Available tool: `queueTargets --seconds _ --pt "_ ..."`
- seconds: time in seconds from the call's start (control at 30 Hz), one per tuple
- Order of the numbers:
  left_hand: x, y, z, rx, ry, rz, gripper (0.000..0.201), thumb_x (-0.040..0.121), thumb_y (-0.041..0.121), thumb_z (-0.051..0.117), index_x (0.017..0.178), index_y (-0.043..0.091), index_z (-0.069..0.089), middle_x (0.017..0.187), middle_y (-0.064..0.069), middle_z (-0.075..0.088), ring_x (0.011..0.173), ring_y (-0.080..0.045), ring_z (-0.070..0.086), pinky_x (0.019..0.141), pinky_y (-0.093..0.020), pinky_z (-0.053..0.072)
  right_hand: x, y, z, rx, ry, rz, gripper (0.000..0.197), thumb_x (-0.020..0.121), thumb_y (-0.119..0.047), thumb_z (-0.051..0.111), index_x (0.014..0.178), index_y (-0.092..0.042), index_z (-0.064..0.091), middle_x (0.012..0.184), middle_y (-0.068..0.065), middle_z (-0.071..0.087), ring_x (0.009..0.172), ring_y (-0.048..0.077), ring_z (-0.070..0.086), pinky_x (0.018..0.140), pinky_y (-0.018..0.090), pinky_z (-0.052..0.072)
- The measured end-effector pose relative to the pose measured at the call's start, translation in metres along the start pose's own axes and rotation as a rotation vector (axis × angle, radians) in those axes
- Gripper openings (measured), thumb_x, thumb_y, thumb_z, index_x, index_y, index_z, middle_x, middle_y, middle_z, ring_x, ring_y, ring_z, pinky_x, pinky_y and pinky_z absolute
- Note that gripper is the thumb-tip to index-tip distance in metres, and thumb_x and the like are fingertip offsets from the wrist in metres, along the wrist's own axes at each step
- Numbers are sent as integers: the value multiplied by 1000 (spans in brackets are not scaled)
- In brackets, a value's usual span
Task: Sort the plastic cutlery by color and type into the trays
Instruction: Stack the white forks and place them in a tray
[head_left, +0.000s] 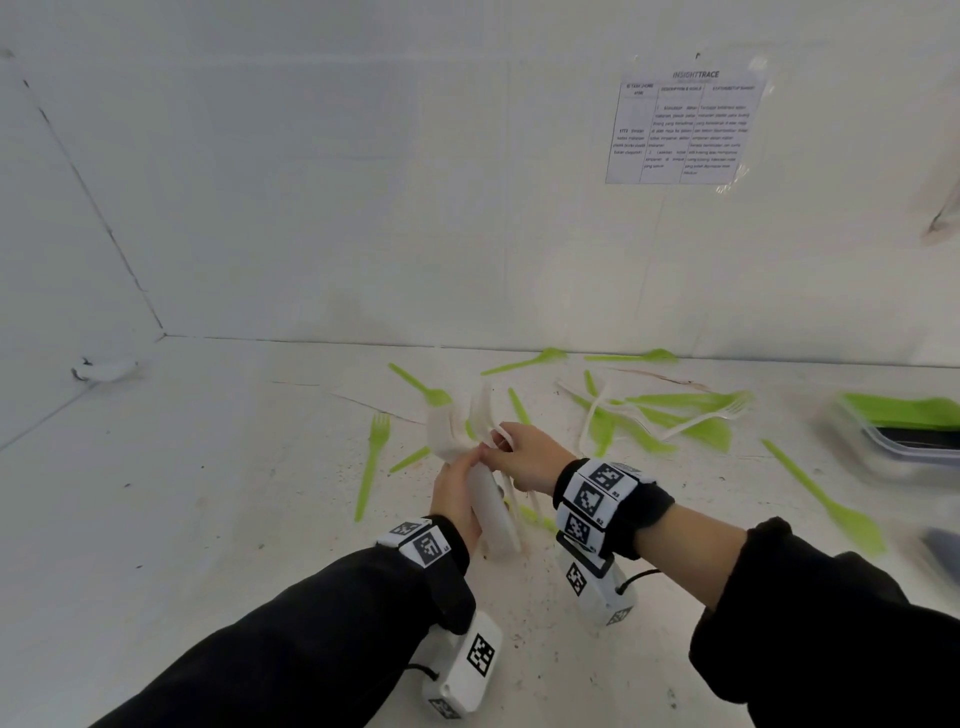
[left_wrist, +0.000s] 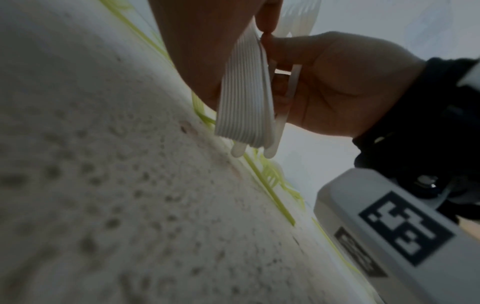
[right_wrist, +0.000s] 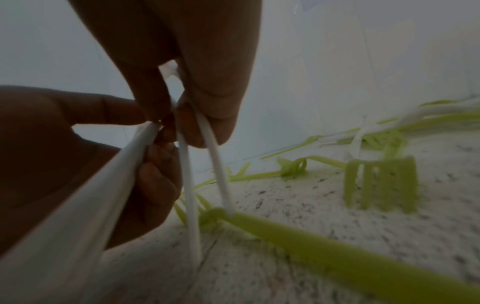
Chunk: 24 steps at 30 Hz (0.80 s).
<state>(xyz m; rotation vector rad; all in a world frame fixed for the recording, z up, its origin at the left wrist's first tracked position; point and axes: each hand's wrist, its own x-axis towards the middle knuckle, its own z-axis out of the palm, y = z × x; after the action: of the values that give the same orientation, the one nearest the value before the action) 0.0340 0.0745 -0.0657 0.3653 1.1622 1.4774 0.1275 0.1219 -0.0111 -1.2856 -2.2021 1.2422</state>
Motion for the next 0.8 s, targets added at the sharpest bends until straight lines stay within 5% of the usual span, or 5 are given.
queueTargets --seconds 0.17,0.33,0.57,0.67,0.8 --pt "-1 0 -1 36 9 66 22 94 18 49 112 11 60 81 -6 58 65 -18 53 60 -31 43 -1 7 -2 218 -40 35 20 88 -7 53 69 -12 51 60 -1 46 51 15 40 55 27 35" --pt "1 -1 -2 55 2 80 24 94 20 48 114 10 58 91 -13 56 65 -19 51 59 -31 44 1 14 -3 233 95 55 21 83 -25 69 74 -17 52 61 -7 54 50 14 46 56 28 41" --pt "-5 0 7 90 -19 117 30 92 10 52 121 2 53 93 -16 61 78 -29 59 71 -40 49 -5 -5 4 526 46 225 16 92 -6 40 80 -5 51 67 5 38 47 13 30 43 22 24" --pt "-2 -1 7 129 33 123 29 88 8 56 117 6 56 93 -15 62 86 -30 59 79 -43 49 -5 -5 5 403 84 193 19 93 -7 37 86 -6 54 71 8 40 55 19 36 52 30 31" --pt "-2 1 8 126 -22 106 17 91 4 50 106 6 57 85 -12 63 76 -24 61 69 -36 49 -5 2 7 283 158 129 13 93 -18 51 84 -13 59 76 10 53 77 28 56 81 39 45"
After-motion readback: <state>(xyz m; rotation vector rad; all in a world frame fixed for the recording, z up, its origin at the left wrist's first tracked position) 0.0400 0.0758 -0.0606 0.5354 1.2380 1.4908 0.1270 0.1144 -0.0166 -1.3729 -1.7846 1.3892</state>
